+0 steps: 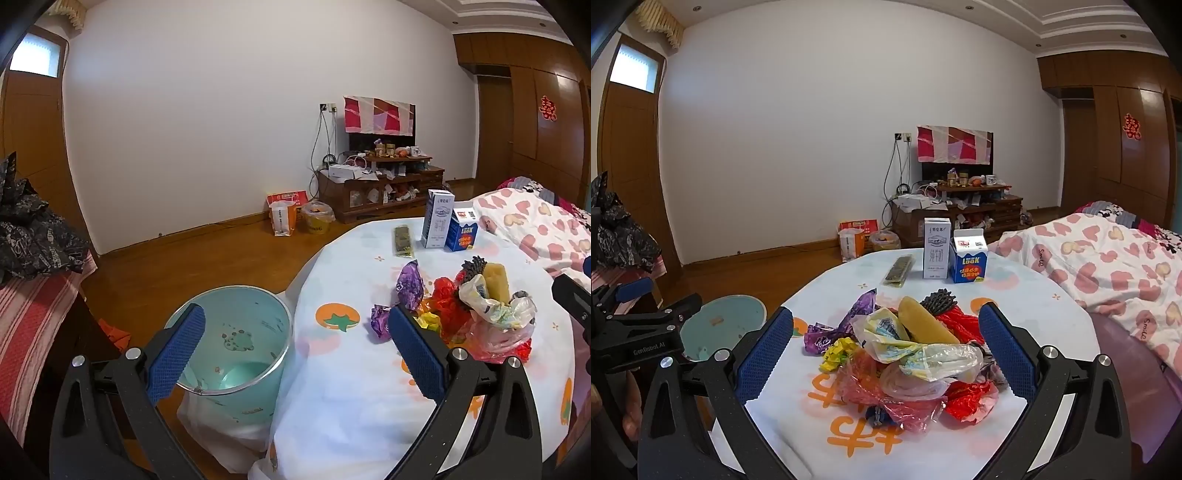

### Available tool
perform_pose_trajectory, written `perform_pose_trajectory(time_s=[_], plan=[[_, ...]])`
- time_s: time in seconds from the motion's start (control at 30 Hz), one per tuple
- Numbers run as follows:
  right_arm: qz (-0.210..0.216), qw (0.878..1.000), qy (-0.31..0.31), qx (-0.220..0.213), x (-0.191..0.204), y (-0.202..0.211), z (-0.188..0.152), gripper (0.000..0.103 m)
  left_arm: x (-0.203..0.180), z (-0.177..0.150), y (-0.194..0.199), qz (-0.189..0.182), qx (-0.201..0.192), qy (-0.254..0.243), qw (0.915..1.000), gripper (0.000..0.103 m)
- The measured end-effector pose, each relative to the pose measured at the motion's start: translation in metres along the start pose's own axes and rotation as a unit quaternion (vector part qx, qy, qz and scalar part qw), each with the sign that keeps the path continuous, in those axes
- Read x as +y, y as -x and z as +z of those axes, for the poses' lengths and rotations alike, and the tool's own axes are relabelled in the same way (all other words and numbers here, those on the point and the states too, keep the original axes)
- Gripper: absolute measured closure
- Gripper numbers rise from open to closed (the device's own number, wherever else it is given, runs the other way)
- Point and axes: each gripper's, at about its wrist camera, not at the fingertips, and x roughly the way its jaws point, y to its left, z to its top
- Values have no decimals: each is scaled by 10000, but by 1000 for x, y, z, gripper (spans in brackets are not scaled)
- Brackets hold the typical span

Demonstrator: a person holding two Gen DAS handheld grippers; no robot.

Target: Collect trash

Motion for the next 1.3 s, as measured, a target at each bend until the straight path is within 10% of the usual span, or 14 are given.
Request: perform_pose_trajectory(time_s=[1.3], plan=[[16, 10000, -31, 48, 5, -3, -5, 4, 6, -1, -5, 56, 13, 40, 10000, 6]])
